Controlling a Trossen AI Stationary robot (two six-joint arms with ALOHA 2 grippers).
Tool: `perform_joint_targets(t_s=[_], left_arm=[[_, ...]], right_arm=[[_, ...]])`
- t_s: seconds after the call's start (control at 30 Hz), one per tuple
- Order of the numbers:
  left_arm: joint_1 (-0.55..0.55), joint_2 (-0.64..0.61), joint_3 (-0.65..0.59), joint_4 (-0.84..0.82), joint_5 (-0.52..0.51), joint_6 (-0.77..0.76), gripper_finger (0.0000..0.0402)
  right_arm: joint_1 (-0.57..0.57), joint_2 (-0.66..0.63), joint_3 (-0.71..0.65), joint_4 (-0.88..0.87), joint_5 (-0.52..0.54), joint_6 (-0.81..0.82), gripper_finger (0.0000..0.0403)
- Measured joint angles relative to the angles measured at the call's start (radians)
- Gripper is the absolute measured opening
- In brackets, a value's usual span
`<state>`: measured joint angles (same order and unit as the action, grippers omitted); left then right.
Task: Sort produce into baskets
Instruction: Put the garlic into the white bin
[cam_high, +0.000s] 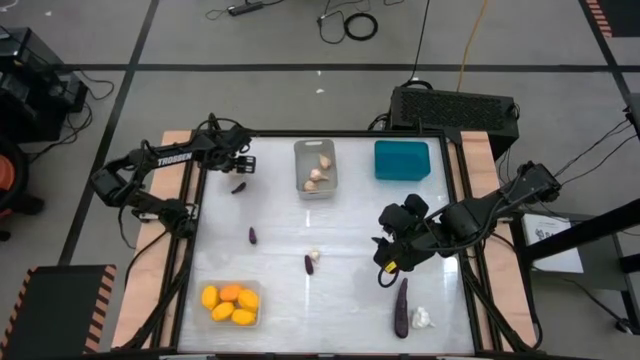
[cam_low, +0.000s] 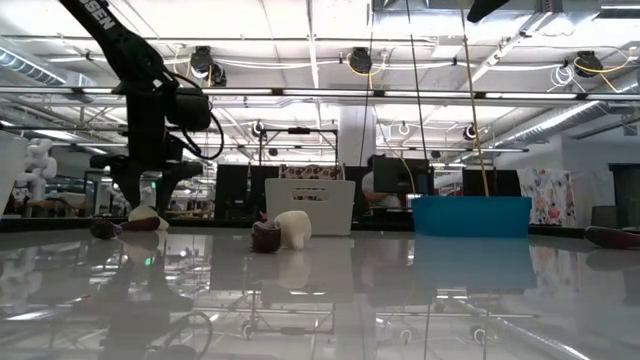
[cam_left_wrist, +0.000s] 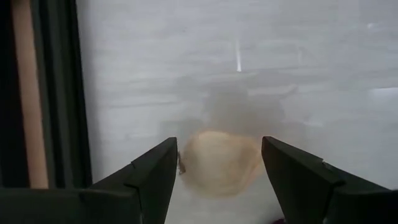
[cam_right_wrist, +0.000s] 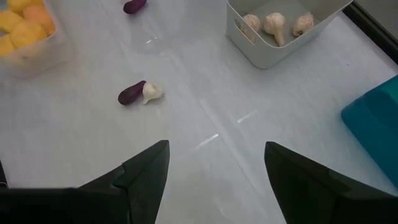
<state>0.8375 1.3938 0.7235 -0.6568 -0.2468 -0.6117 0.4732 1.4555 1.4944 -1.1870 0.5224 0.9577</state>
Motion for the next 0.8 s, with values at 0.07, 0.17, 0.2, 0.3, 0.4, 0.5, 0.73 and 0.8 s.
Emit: perform_joint_targets(t_s=[0.07,0.17,0.2,0.3,0.4,0.5,0.73,0.8], left_arm=[[0.000,0.009,0.000,0.007,0.004,0.000,0.0242],[0.000,0.039,0.000,0.004,0.014,0.000,0.0242],[0.000,0.052,0.000,0.005,0.025,0.000,0.0242],[0.000,0.095,0.000,0.005,0.049,0.000,0.0242],[0.000,0.120,0.002,0.009,0.051,0.021,0.0241],[-0.002,0.125,0.004,0.010,0.051,0.024,0.0240],[-0.003,0.126,0.003,0.023,0.066,0.024,0.0179],[-0.003,0.126,0.003,0.024,0.069,0.024,0.0158]], right_arm=[[0.000,0.000,0.000,0.000,0.000,0.000,0.0256],[0.000,0.000,0.000,0.001,0.000,0.004,0.0256],[0.000,0.000,0.000,0.001,0.000,0.009,0.0256],[0.000,0.000,0.000,0.001,0.000,0.025,0.0256],[0.000,0.000,0.000,0.001,0.000,0.026,0.0256],[0.000,0.000,0.000,0.001,0.000,0.026,0.0256],[0.000,0.000,0.000,0.001,0.000,0.026,0.0256],[0.000,0.000,0.000,0.001,0.000,0.025,0.0256]])
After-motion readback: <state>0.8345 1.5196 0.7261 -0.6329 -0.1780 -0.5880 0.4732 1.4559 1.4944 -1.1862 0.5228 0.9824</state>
